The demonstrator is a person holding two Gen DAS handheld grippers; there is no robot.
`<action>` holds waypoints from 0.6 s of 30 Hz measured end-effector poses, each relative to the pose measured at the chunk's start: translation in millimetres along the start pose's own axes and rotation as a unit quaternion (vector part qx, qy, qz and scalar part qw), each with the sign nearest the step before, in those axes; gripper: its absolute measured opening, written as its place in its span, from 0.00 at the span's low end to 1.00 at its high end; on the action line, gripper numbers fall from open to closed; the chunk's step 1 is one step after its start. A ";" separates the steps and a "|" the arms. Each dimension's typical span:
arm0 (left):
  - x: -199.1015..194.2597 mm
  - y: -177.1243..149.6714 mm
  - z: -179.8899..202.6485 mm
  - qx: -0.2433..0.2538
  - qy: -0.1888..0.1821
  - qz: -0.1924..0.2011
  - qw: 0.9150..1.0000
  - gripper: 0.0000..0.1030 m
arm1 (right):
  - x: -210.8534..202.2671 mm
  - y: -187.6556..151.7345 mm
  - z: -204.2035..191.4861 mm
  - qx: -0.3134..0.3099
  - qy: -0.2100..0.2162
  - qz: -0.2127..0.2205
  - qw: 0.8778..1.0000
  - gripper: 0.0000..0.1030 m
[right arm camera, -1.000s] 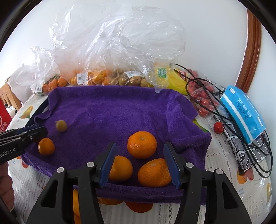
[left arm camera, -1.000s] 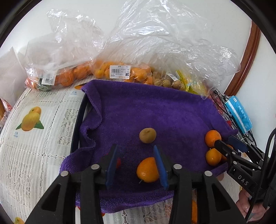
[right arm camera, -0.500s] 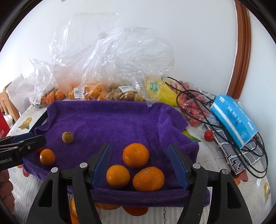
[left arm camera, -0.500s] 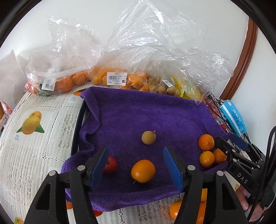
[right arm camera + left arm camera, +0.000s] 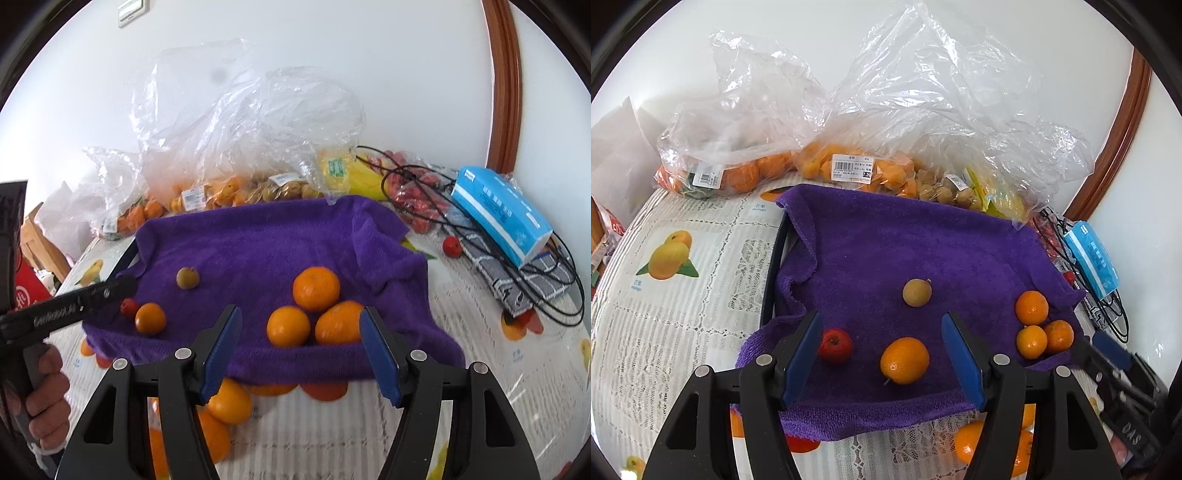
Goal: Organize fruits
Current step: 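Lower the right gripper onto an oval orange on the table and close it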
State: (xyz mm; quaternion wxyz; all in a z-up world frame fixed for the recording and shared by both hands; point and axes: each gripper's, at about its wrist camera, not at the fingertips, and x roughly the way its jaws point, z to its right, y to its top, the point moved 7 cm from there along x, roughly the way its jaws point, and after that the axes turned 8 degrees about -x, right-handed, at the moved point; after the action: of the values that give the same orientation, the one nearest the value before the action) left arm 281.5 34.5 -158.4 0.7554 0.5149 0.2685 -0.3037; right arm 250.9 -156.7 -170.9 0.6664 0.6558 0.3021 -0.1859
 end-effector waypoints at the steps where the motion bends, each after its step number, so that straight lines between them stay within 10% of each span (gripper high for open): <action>1: -2.1 -0.3 0.0 0.001 0.000 0.001 1.000 0.63 | -1.5 -4.3 -3.6 -0.002 0.005 -0.004 1.000 0.61; 18: -20.3 -2.3 -9.6 -0.006 -0.017 0.002 1.000 0.63 | 17.8 -42.7 -54.8 -0.029 0.063 -0.095 0.993 0.39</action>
State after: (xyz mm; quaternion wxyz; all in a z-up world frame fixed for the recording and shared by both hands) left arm 265.3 46.6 -148.4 0.7636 0.5056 0.2560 -0.3094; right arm 228.0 -103.0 -212.6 0.6441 0.6153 0.4090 -0.1980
